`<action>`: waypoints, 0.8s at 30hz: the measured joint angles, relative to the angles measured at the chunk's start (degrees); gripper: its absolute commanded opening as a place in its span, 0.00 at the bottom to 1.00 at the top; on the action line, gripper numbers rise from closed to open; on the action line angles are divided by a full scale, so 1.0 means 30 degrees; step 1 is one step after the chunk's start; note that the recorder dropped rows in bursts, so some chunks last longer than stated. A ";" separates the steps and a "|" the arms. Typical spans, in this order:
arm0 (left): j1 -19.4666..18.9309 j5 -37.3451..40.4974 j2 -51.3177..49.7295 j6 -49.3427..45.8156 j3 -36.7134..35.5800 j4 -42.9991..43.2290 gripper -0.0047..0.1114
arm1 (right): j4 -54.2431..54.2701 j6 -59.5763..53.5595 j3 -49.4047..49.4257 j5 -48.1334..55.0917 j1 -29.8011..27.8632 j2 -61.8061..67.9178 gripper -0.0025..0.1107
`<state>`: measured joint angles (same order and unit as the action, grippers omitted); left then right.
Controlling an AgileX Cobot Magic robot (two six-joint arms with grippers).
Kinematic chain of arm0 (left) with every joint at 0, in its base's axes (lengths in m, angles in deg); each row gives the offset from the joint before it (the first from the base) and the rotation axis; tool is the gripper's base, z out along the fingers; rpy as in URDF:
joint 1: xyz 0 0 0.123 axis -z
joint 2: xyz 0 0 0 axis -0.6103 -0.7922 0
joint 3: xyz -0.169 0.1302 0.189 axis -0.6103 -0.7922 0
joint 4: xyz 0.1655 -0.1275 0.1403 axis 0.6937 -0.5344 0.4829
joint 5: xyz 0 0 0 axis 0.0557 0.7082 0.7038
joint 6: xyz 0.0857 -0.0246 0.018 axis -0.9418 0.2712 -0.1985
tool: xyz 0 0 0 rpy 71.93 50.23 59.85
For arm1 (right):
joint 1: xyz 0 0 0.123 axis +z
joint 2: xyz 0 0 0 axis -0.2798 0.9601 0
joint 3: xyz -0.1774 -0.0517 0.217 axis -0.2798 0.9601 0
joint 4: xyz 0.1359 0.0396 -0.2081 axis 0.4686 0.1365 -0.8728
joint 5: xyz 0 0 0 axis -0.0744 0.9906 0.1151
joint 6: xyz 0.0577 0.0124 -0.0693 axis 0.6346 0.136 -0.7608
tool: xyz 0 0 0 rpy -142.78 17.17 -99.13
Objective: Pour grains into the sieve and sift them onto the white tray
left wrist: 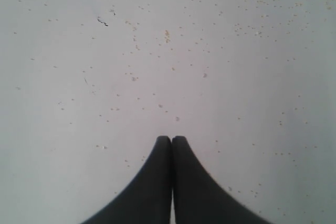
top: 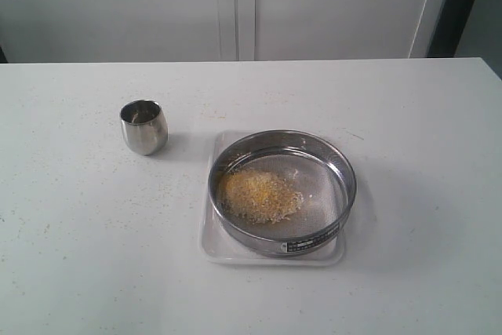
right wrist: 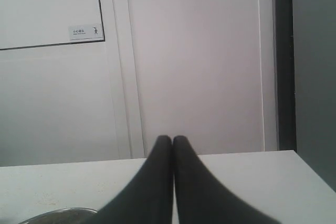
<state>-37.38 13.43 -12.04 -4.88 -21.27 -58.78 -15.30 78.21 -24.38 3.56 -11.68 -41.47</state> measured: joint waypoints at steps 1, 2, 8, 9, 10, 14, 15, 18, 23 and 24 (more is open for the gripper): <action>0.0000 0.0000 0.0000 0.0000 0.0000 0.0000 0.04 | -0.0036 0.0000 0.0000 -0.0038 0.0000 0.0000 0.02; 0.0000 0.0000 0.0000 0.0000 0.0000 0.0000 0.04 | -0.0036 0.0000 0.0000 -0.0131 0.0000 0.0000 0.02; 0.0000 0.0000 0.0000 0.0000 0.0000 0.0000 0.04 | -0.0036 0.0000 0.0000 -0.0254 0.0000 0.0000 0.02; 0.0000 0.0000 0.0000 0.0000 0.0000 0.0000 0.04 | -0.0036 0.0000 0.0000 -0.0254 0.0000 0.0000 0.02; 0.0000 0.0000 0.0000 0.0000 0.0000 0.0000 0.04 | -0.0036 0.0000 0.0000 -0.0054 0.0000 0.0000 0.02; 0.0000 0.0000 0.0000 0.0000 0.0000 0.0000 0.04 | -0.0036 -0.0028 -0.0802 0.1907 0.0000 0.0075 0.02; 0.0000 0.0000 0.0000 0.0000 0.0000 0.0000 0.04 | -0.0036 -0.0028 -0.1118 0.2172 0.0000 0.0253 0.02; 0.0000 0.0000 0.0000 0.0000 0.0000 0.0000 0.04 | -0.0036 -0.0028 -0.2378 0.2642 0.0000 0.1633 0.02; 0.0000 0.0000 0.0000 0.0000 0.0000 0.0000 0.04 | -0.0036 -0.0028 -0.4781 0.3025 0.0000 0.5840 0.02; 0.0000 0.0000 0.0000 0.0000 0.0000 0.0000 0.04 | -0.0036 -0.0028 -0.5213 0.3212 0.0000 0.6627 0.02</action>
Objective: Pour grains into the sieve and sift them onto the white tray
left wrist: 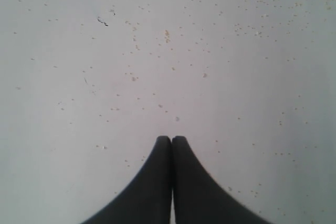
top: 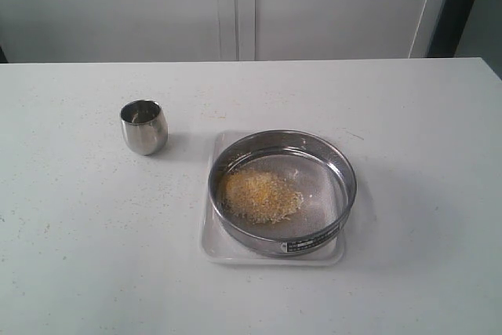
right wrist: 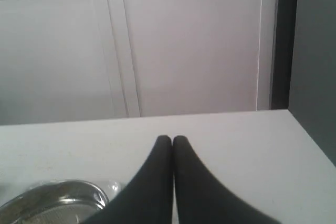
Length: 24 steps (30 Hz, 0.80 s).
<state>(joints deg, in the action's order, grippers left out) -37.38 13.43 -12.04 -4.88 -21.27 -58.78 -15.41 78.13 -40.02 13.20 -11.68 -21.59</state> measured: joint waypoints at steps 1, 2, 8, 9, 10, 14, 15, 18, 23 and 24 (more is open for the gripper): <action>0.0000 0.0000 0.0000 0.0000 0.0000 0.0000 0.04 | 0.0000 0.0000 -0.0546 0.0272 0.0000 0.1009 0.02; 0.0000 0.0000 0.0000 0.0000 0.0000 0.0000 0.04 | 0.0000 0.0000 -0.1089 0.0508 0.0000 0.2038 0.02; 0.0000 0.0000 0.0000 0.0000 0.0000 0.0000 0.04 | 0.0000 0.0000 -0.3807 0.1407 0.0000 0.7647 0.02; 0.0000 0.0000 0.0000 0.0000 0.0000 0.0000 0.04 | 0.0000 0.0000 -0.4220 0.1407 0.0000 0.8552 0.02; 0.0000 0.0000 0.0000 0.0000 0.0000 0.0000 0.04 | 0.0000 0.0000 -0.4538 0.1407 0.0000 0.9449 0.02; 0.0000 -0.0040 0.0000 0.0000 0.0000 0.0000 0.04 | 0.0084 0.0000 -0.5917 0.1407 0.0034 1.2327 0.02; 0.0000 -0.0073 0.0000 0.0000 0.0000 0.0000 0.04 | 0.0084 0.0000 -0.6268 0.1407 0.0071 1.3002 0.02; 0.0000 -0.0073 0.0000 0.0000 0.0000 0.0000 0.04 | 0.0122 0.0000 -0.7279 0.1843 0.0456 1.4784 0.02; 0.0000 -0.0073 0.0000 0.0000 0.0000 0.0000 0.04 | 0.0122 -0.0165 -0.9903 0.5307 0.1478 1.7963 0.02; 0.0000 -0.0073 0.0000 0.0000 0.0000 0.0000 0.04 | 0.0122 -0.0248 -1.0370 0.5932 0.1638 1.8442 0.02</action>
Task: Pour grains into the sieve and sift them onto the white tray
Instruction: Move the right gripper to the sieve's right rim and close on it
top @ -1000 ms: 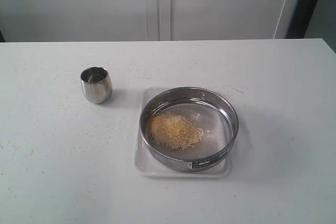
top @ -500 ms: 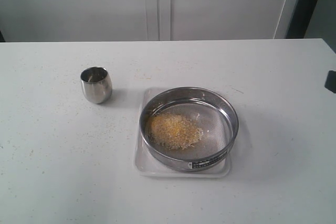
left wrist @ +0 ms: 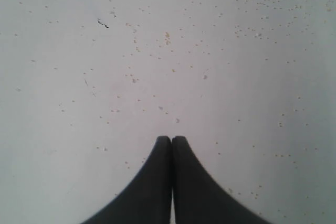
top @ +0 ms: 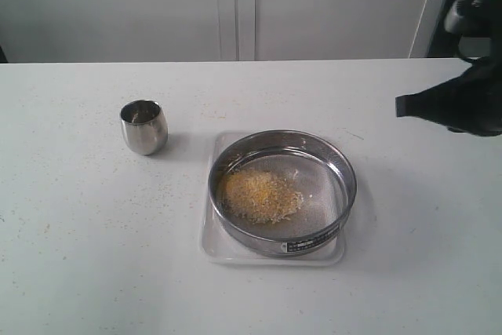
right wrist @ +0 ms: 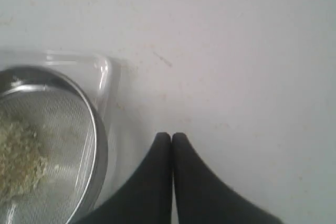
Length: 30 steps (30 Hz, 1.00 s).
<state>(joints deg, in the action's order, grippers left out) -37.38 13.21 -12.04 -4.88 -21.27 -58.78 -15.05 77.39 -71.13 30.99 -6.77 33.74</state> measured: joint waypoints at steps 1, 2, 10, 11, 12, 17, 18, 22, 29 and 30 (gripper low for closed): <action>0.0000 0.0000 0.0000 0.0000 0.0000 0.0000 0.04 | 0.0000 -0.0052 -0.0542 0.0544 0.0163 0.0451 0.02; 0.0000 0.0000 0.0000 0.0000 0.0000 0.0000 0.04 | 0.0035 -0.0146 -0.1019 0.1199 0.0397 0.1079 0.02; 0.0000 0.0000 0.0000 0.0000 0.0000 0.0000 0.04 | 0.0075 -0.0278 -0.3331 0.3567 0.1608 0.4280 0.02; 0.0000 0.0000 0.0000 0.0000 0.0000 0.0000 0.04 | 0.0075 -0.0278 -0.3552 0.3627 0.1796 0.4557 0.02; 0.0000 0.0000 0.0000 0.0000 0.0000 0.0000 0.04 | 0.0114 -0.0278 -0.3741 0.3678 0.1893 0.4743 0.02; 0.0000 0.0000 0.0000 0.0000 0.0000 0.0000 0.04 | 0.0256 -0.0322 -0.4053 0.3237 0.2378 0.5187 0.02; 0.0000 0.0000 0.0000 0.0000 0.0000 0.0000 0.04 | 0.0290 -0.0322 -0.4053 0.3144 0.2378 0.5187 0.02; 0.0000 0.0000 0.0000 0.0000 0.0000 0.0000 0.04 | 0.0330 -0.0322 -0.4053 0.2590 0.2378 0.5215 0.02; 0.0000 0.0000 0.0000 0.0000 0.0000 0.0000 0.04 | 0.1350 -0.0485 -0.4144 0.3215 0.2378 0.5713 0.02; 0.0000 0.0000 0.0000 0.0000 0.0000 0.0000 0.04 | 0.1353 -0.0691 -0.4261 0.3550 0.2378 0.5863 0.02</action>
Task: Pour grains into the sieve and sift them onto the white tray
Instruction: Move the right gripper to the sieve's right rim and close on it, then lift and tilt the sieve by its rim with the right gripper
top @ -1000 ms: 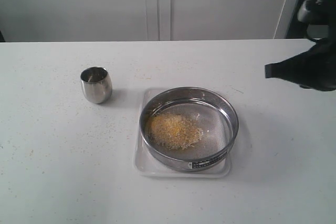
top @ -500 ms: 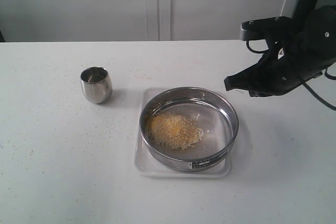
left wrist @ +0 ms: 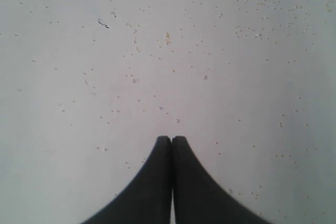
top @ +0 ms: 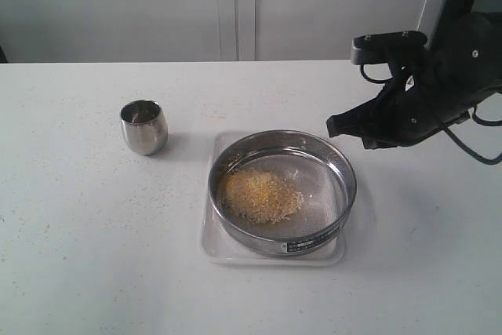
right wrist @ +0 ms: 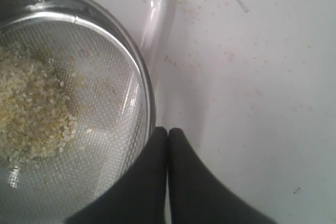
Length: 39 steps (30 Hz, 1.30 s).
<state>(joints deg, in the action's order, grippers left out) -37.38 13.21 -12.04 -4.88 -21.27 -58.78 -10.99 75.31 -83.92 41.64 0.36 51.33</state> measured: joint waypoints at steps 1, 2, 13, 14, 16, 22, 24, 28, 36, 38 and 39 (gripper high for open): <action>0.0000 0.0000 0.0000 0.0000 0.0000 0.0000 0.04 | 0.0028 -0.0180 -0.0189 0.0321 0.0000 0.0114 0.02; 0.0000 0.0000 0.0000 0.0000 0.0000 0.0000 0.04 | 0.0085 -0.0293 -0.0450 0.0821 0.0000 0.0316 0.02; 0.0000 -0.0035 0.0000 0.0000 0.0000 0.0041 0.04 | 0.1449 -0.0501 -0.1864 0.2808 0.0000 0.2103 0.02; 0.0000 -0.0035 0.0000 0.0000 0.0000 0.0041 0.04 | 0.1449 -0.0501 -0.1864 0.2808 0.0000 0.2204 0.02; 0.0000 -0.0035 0.0000 0.0000 0.0000 0.0041 0.04 | 0.1539 -0.0501 -0.1864 0.2808 0.0000 0.2379 0.05; 0.0000 -0.0035 0.0000 0.0000 0.0000 0.0041 0.04 | 0.2247 -0.0501 -0.1895 0.2808 0.0000 0.2463 0.26; 0.0000 -0.0035 0.0000 0.0000 0.0000 0.0041 0.04 | 0.2573 -0.0718 -0.1895 0.2808 0.0000 0.2463 0.27; 0.0000 -0.0035 0.0000 0.0000 0.0000 0.0041 0.04 | 0.2651 -0.1330 -0.1895 0.2883 0.0000 0.2463 0.27; 0.0000 -0.0035 0.0000 0.0000 0.0000 0.0041 0.04 | 0.3646 -0.1370 -0.1936 0.2296 0.0000 0.4141 0.27; 0.0000 -0.0035 0.0000 0.0000 0.0000 0.0041 0.04 | 0.4008 -0.1406 -0.1936 0.2216 0.0000 0.4468 0.27; 0.0000 -0.0035 0.0000 0.0000 0.0000 0.0041 0.04 | 0.4054 -0.1405 -0.1936 0.2216 0.0000 0.4588 0.27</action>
<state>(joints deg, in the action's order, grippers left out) -37.38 13.10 -12.04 -4.88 -21.27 -58.66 1.17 71.10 -89.72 48.29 0.36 65.09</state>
